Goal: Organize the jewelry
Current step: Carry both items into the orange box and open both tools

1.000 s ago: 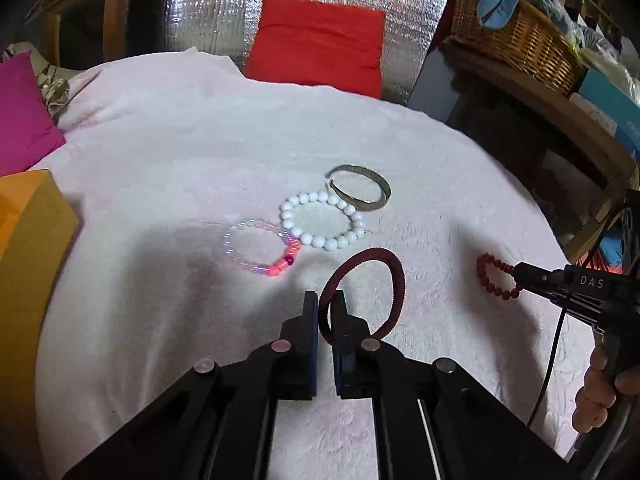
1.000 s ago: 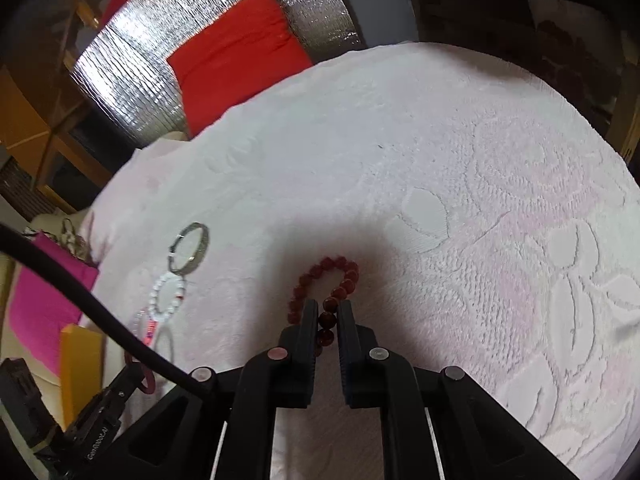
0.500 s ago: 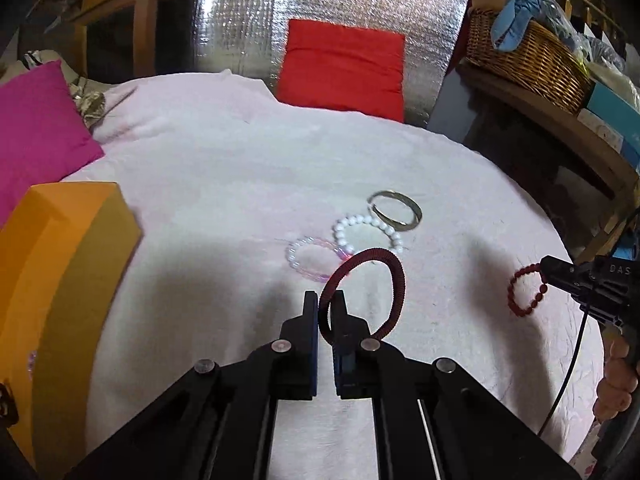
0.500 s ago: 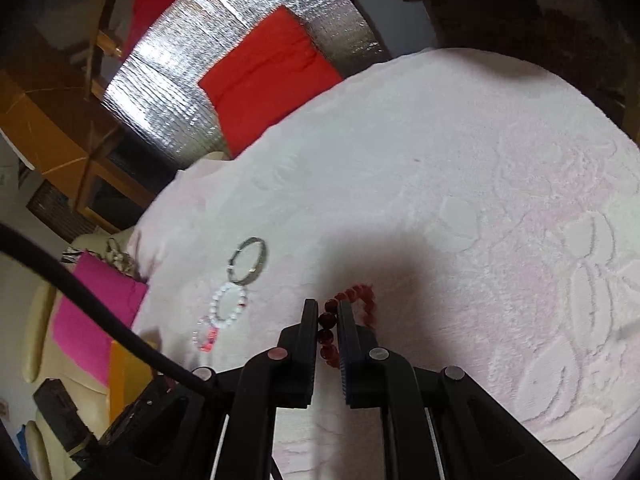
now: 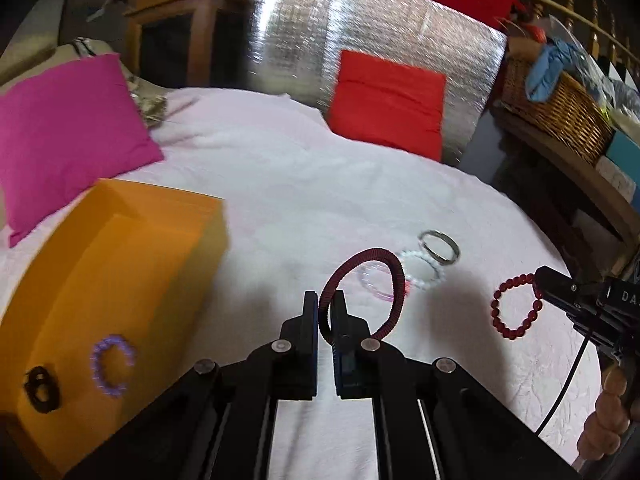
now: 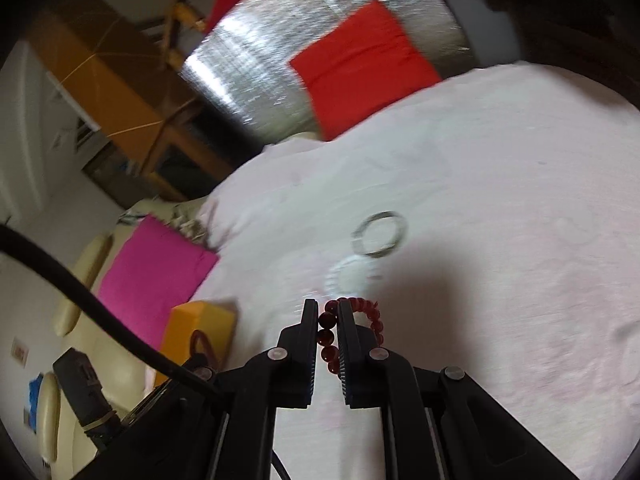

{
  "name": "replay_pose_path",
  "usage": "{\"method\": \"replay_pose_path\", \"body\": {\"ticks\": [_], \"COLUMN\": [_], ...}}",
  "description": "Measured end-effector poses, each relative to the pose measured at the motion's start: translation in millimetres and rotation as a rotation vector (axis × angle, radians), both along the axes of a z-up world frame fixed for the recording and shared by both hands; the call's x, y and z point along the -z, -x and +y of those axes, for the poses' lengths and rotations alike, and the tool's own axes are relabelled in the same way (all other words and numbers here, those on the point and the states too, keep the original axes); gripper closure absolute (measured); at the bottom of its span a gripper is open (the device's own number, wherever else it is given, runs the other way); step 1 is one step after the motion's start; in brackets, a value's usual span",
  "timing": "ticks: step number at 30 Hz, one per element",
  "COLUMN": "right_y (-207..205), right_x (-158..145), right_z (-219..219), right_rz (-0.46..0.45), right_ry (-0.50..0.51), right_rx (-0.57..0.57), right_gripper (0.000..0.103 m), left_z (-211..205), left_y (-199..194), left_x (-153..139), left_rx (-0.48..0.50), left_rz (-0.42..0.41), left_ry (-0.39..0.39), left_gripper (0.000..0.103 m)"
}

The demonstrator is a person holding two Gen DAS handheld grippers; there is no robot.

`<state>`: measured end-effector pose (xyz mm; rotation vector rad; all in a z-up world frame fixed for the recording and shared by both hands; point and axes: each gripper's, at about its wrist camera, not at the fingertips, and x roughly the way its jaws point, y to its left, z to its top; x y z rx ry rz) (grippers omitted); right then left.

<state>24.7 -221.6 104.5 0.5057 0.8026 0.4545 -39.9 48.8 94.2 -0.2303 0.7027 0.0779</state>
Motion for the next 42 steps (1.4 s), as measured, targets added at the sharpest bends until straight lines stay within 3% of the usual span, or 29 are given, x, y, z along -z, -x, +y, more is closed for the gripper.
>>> {"method": "replay_pose_path", "body": {"ticks": [9,19,22,28,36,42], "right_y": [26,41,44,43,29,21], "right_x": [-17,-33,-34,-17,16,23], "right_z": [89,199,230,283,308,315], "right_rz": [-0.067,-0.100,-0.106,-0.069,-0.030,-0.037], "right_ry": [-0.040,-0.058,-0.047,0.002,0.112,0.176], "right_rx": [-0.170,-0.335,-0.374,-0.442,-0.404,-0.377], "right_gripper": [0.092,0.092,0.092,0.092,0.092,0.092], "left_z": [61,153,173,196,216,219], "left_y": [39,55,53,50,48,41], "left_x": [-22,-3,10,35,44,49], "left_rx": [-0.179,-0.410,-0.417,-0.399,-0.461,-0.479], "left_rz": [-0.072,0.052,0.116,0.212,0.261,0.291], "left_ry": [-0.025,-0.002,0.019,0.134,0.124,0.121], "left_gripper": [0.097,0.097,0.097,0.097,0.097,0.097]}}
